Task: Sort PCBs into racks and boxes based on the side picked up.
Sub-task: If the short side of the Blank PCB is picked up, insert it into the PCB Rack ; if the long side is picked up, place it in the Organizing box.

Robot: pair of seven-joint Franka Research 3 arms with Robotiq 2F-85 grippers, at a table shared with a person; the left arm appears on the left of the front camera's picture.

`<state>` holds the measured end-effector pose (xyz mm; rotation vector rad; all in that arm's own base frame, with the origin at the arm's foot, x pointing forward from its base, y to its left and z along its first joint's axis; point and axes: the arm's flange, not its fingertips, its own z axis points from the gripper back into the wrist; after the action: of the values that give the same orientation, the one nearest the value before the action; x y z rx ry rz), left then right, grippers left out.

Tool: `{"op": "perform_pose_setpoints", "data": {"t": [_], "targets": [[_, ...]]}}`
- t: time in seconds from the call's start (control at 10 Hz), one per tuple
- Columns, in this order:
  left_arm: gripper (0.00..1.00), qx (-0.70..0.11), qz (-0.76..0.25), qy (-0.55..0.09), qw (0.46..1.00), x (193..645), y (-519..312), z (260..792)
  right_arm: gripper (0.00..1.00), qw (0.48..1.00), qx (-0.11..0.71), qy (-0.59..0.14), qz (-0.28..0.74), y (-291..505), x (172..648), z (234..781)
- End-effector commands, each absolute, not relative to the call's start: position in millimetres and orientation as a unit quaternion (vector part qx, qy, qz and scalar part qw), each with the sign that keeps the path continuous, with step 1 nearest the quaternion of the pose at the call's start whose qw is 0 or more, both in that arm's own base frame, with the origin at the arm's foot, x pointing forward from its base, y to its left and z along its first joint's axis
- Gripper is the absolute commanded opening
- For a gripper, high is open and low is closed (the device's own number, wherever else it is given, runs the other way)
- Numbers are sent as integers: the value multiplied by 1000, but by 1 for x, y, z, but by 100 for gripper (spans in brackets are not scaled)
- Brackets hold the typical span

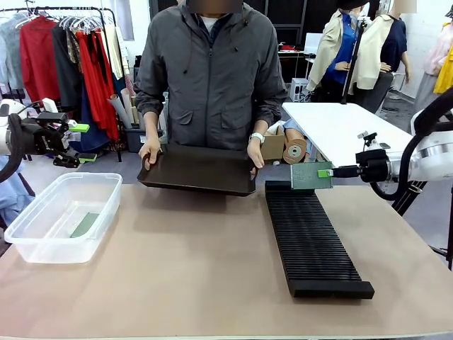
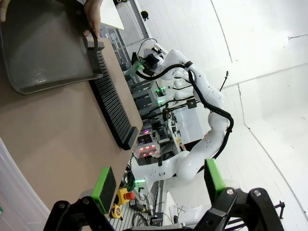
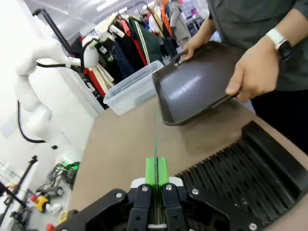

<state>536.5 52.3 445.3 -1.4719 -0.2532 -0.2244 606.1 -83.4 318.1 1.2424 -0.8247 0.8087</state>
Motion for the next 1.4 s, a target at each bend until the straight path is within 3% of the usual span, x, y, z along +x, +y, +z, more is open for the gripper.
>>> {"op": "perform_pose_setpoints", "data": {"t": [0.0,0.4,1.3], "targets": [[96,-664,-103,-116,731,534,52,448,0,629,517,-428,392,-88,624,302],[96,-664,-103,-116,731,534,52,448,0,614,487,-475,400,-82,637,276],[96,-664,-103,-116,731,534,52,448,0,657,486,-414,401,-63,658,243]]}}
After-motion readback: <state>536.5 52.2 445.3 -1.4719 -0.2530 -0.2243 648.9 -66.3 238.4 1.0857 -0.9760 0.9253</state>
